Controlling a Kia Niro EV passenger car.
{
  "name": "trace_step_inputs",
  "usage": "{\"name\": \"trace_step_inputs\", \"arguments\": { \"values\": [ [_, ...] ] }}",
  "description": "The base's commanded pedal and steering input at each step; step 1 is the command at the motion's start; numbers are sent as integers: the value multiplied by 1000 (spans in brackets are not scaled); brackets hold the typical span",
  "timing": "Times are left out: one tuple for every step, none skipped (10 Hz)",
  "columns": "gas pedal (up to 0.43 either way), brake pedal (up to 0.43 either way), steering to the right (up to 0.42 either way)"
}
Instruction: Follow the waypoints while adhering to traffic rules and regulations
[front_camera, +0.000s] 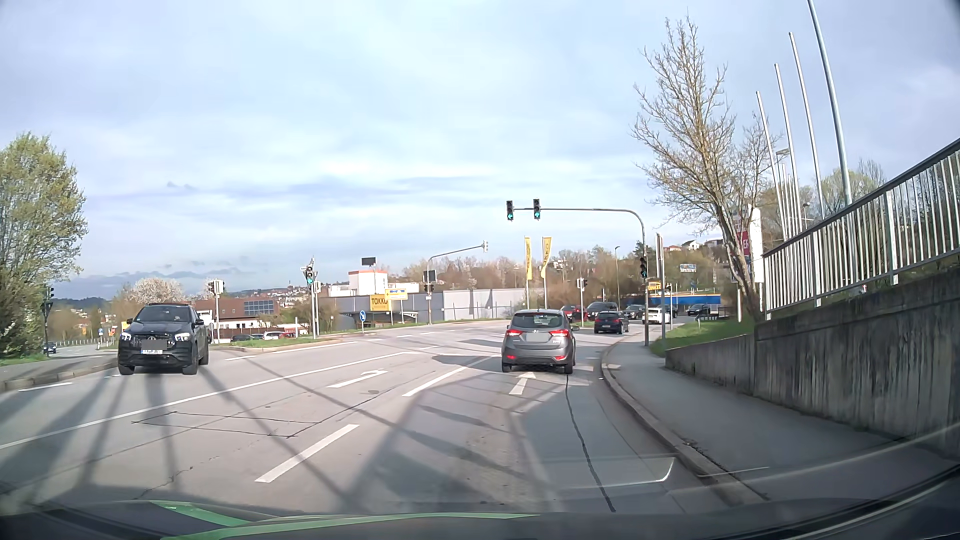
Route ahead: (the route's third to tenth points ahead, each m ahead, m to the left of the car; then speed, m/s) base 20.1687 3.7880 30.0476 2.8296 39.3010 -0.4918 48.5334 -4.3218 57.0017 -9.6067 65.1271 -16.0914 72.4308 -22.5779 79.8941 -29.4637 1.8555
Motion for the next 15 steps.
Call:
{"name": "trace_step_inputs", "arguments": {
  "values": [
    [138,0,-3],
    [150,0,-3],
    [150,0,-3],
    [157,0,-3],
    [169,0,-3],
    [169,0,-3],
    [177,0,-4],
    [189,0,-3],
    [189,0,-3],
    [189,0,-3],
    [189,0,-2],
    [197,0,1],
    [197,0,5],
    [197,0,8],
    [197,0,11]
  ]
}}
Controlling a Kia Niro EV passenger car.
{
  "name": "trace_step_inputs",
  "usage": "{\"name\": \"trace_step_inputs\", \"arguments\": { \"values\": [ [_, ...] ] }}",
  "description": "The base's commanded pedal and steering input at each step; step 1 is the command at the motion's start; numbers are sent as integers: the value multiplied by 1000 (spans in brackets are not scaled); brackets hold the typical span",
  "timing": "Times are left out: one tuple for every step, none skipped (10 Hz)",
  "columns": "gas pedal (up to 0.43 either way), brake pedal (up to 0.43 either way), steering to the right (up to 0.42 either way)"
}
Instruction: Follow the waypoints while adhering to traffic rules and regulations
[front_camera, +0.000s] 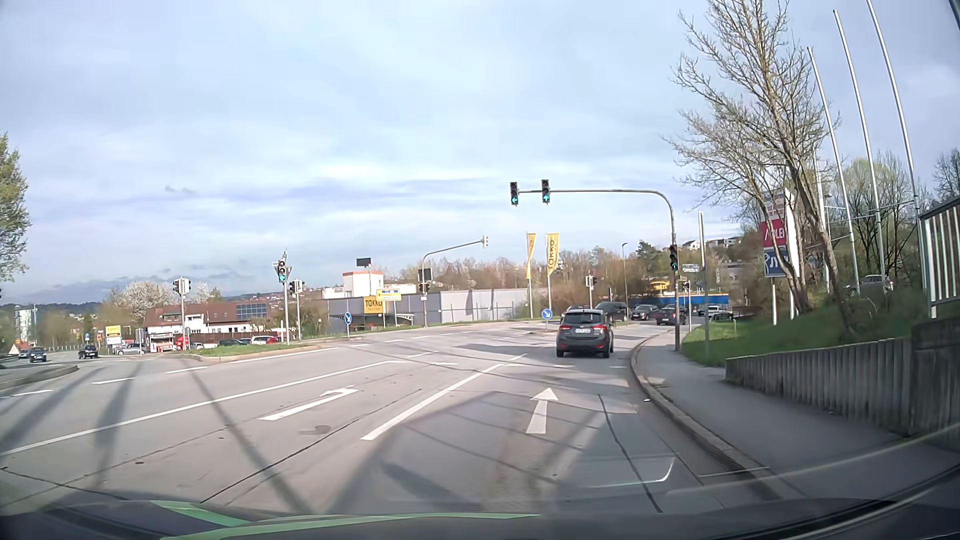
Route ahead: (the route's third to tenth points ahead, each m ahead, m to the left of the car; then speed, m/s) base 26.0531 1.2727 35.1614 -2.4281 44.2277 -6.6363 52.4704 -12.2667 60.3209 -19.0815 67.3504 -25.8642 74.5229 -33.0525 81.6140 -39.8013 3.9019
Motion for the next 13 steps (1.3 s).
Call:
{"name": "trace_step_inputs", "arguments": {
  "values": [
    [197,0,12],
    [197,0,15],
    [197,0,20],
    [197,0,23],
    [197,0,28],
    [197,0,36],
    [197,0,42],
    [197,0,49],
    [197,0,55],
    [197,0,59],
    [197,0,62],
    [209,0,63],
    [209,0,63]
  ]
}}
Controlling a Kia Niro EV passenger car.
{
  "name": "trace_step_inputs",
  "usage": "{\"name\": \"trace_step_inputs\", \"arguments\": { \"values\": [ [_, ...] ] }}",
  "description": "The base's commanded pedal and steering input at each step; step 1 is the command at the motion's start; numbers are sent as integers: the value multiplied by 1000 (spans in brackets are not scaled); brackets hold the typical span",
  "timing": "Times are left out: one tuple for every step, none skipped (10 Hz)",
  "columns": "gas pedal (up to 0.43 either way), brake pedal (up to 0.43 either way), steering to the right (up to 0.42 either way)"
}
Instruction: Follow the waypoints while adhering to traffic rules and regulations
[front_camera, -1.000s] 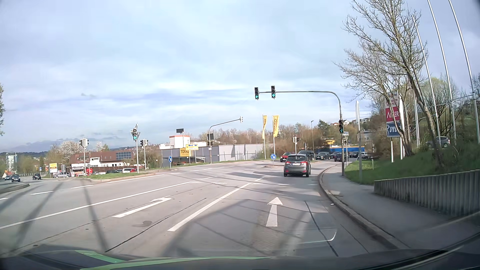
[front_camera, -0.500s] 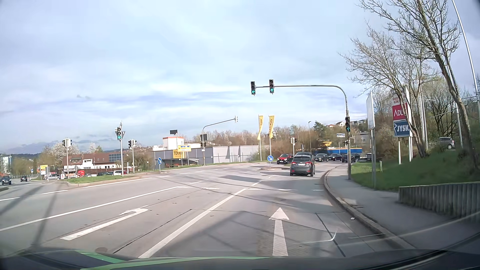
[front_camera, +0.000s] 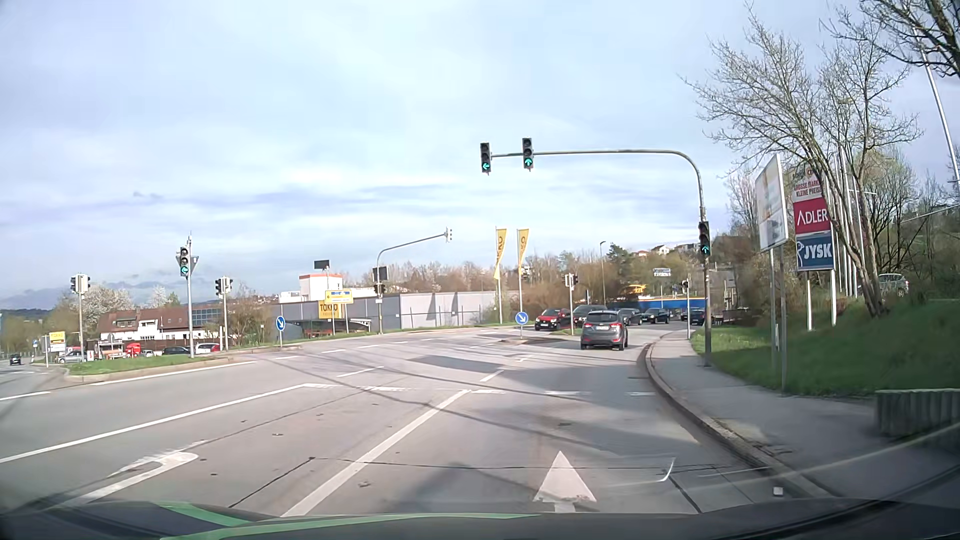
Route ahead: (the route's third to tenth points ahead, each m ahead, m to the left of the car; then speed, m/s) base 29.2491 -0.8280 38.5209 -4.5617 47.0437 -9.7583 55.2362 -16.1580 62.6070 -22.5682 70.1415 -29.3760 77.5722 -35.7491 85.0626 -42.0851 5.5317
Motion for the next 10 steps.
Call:
{"name": "trace_step_inputs", "arguments": {
  "values": [
    [209,0,63],
    [209,0,63],
    [209,0,63],
    [209,0,63],
    [209,0,63],
    [209,0,63],
    [209,0,63],
    [209,0,63],
    [209,0,63],
    [220,0,63]
  ]
}}
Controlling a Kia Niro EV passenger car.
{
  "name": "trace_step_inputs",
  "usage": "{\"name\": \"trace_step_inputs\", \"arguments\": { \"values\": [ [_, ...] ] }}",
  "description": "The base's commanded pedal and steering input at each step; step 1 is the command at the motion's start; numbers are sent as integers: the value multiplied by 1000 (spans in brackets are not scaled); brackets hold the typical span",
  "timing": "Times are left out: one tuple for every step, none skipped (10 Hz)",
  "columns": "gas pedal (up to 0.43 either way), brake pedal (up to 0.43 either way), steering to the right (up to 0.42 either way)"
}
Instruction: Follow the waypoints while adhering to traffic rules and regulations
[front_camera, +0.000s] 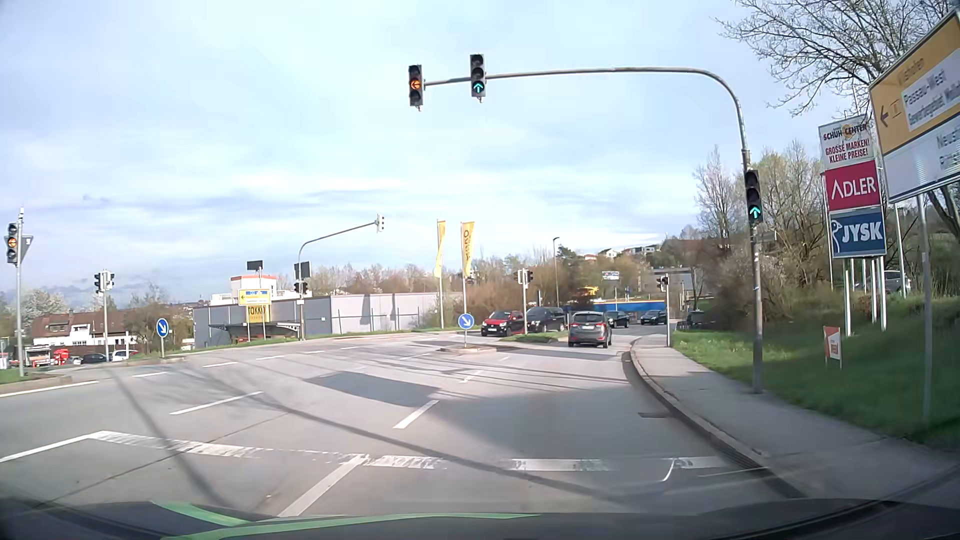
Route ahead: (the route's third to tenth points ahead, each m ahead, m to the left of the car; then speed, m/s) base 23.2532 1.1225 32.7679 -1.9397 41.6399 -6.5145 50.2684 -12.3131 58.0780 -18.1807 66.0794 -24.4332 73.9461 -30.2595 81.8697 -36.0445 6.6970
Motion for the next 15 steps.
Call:
{"name": "trace_step_inputs", "arguments": {
  "values": [
    [220,0,63],
    [220,0,63],
    [220,0,63],
    [220,0,62],
    [220,0,59],
    [220,0,55],
    [220,0,54],
    [220,0,54],
    [220,0,53],
    [220,0,52],
    [220,0,52],
    [220,0,50],
    [220,0,50],
    [220,0,49],
    [209,0,48]
  ]
}}
